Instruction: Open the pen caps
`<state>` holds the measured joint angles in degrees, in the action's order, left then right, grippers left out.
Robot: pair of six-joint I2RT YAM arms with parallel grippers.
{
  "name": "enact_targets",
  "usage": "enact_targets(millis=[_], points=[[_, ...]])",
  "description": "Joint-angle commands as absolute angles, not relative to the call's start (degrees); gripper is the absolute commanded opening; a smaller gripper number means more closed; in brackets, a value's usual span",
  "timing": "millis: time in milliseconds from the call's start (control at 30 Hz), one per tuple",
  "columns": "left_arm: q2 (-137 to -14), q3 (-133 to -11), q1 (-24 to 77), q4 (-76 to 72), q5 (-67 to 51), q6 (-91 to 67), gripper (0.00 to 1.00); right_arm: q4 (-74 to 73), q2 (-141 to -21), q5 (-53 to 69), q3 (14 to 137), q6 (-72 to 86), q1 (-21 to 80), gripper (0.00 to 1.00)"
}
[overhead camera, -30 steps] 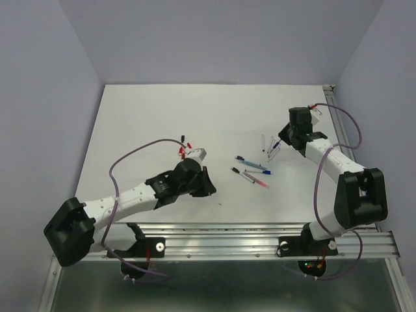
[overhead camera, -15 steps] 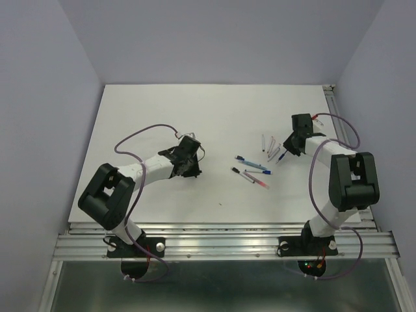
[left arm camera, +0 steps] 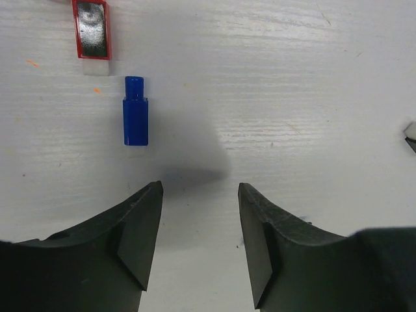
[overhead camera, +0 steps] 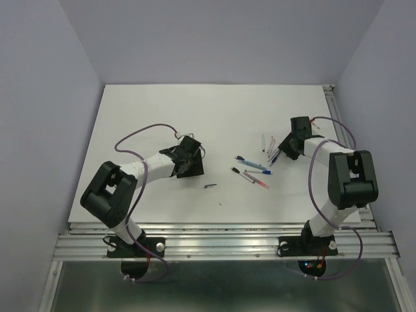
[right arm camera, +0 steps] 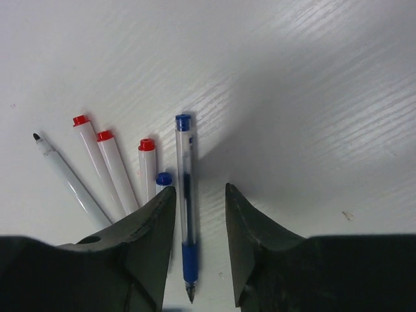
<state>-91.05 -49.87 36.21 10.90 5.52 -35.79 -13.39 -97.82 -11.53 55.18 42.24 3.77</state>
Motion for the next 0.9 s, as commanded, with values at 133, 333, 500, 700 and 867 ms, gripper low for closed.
enact_targets(millis=[133,333,500,700,867], points=[[-83.4,-50.2,35.9,12.0,4.9,-35.2,0.85,-14.5,-88.6,-9.3,52.1,40.8,3.7,0.66],[-75.3,-46.9,36.0,11.3,2.6,-37.1,0.98,-12.0,-75.5,-0.4,45.7,32.8,4.7,1.0],[-70.3,-42.5,36.4,10.4,0.4,-38.8,0.99,-14.7,-65.8,-1.0,43.0,29.4,15.6,1.0],[-65.0,-37.6,36.9,10.2,-1.2,-40.9,0.99,-14.9,-65.7,-0.3,41.2,27.5,32.9,1.0],[-62.0,-35.7,37.2,10.3,-1.2,-41.7,0.99,-17.4,-71.8,-8.1,42.3,32.5,40.2,1.0]])
